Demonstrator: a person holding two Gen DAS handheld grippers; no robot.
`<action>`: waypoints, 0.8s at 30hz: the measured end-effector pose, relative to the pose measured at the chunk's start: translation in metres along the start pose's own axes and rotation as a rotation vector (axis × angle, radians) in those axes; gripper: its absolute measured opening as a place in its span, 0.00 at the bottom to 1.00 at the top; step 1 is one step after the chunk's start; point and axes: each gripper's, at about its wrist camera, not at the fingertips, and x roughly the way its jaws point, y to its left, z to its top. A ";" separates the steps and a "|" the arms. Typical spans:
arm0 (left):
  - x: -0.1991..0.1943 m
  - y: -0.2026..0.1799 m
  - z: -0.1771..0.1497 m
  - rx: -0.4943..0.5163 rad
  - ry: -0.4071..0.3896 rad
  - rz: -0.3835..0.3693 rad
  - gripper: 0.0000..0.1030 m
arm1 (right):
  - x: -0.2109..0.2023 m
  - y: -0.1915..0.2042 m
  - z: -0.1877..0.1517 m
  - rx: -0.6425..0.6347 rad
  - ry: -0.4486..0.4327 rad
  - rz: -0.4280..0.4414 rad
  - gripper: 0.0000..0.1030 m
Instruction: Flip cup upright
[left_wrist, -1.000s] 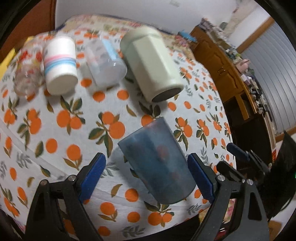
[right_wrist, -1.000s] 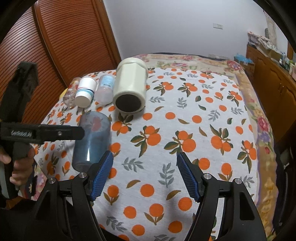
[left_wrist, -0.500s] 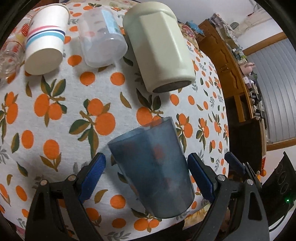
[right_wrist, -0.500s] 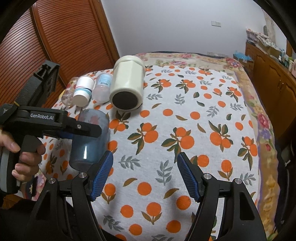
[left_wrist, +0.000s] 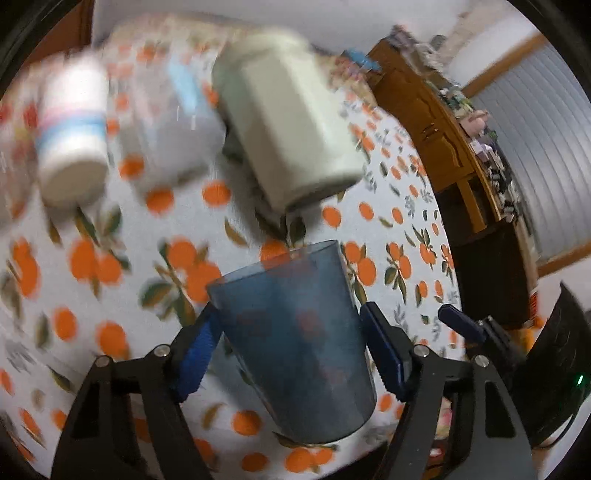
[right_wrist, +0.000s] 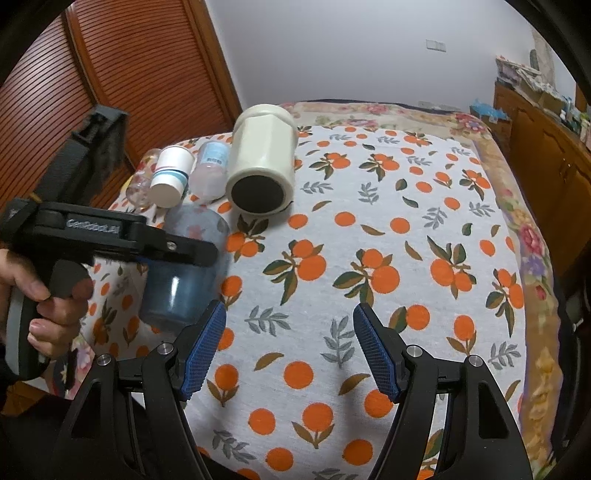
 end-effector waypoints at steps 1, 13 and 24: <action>-0.004 0.000 0.000 0.022 -0.018 0.013 0.73 | 0.001 -0.001 -0.001 0.003 0.002 -0.002 0.71; -0.037 -0.007 -0.013 0.261 -0.191 0.177 0.70 | 0.012 0.001 -0.006 0.013 0.022 0.002 0.71; -0.032 -0.029 -0.030 0.363 -0.227 0.206 0.69 | 0.011 -0.003 -0.007 0.027 0.013 -0.005 0.71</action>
